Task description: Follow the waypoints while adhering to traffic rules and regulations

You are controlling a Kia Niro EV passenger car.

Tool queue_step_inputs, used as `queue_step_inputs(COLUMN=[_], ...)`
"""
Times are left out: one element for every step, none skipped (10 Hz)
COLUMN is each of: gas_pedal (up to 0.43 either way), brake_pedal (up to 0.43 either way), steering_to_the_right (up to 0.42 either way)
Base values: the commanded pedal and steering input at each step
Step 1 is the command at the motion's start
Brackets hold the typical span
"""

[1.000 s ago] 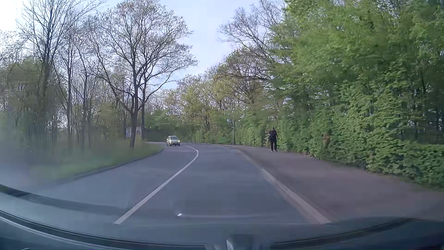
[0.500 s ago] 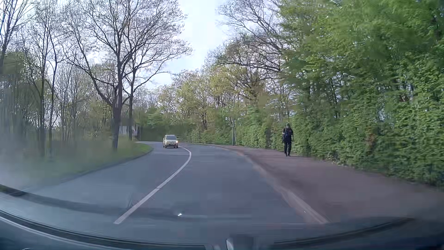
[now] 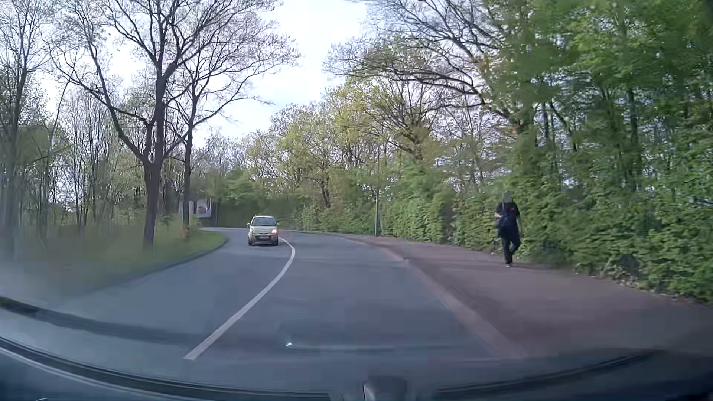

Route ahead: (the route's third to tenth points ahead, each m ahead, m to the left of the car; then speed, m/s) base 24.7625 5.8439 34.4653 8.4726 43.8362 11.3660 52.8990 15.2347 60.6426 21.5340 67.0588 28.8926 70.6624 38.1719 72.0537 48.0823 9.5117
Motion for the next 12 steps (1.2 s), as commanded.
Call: queue_step_inputs(gas_pedal=[0.189, 0.157, 0.157, 0.157, 0.157, 0.157, 0.157, 0.157, 0.157, 0.157, 0.157, 0.157], brake_pedal=[0.000, 0.000, 0.000, 0.000, 0.000, 0.000, 0.000, 0.000, 0.000, 0.000, 0.000, 0.000], steering_to_the_right=[-0.013, -0.013, -0.014, -0.014, -0.015, -0.017, -0.021, -0.025, -0.027, -0.031, -0.032, -0.033])
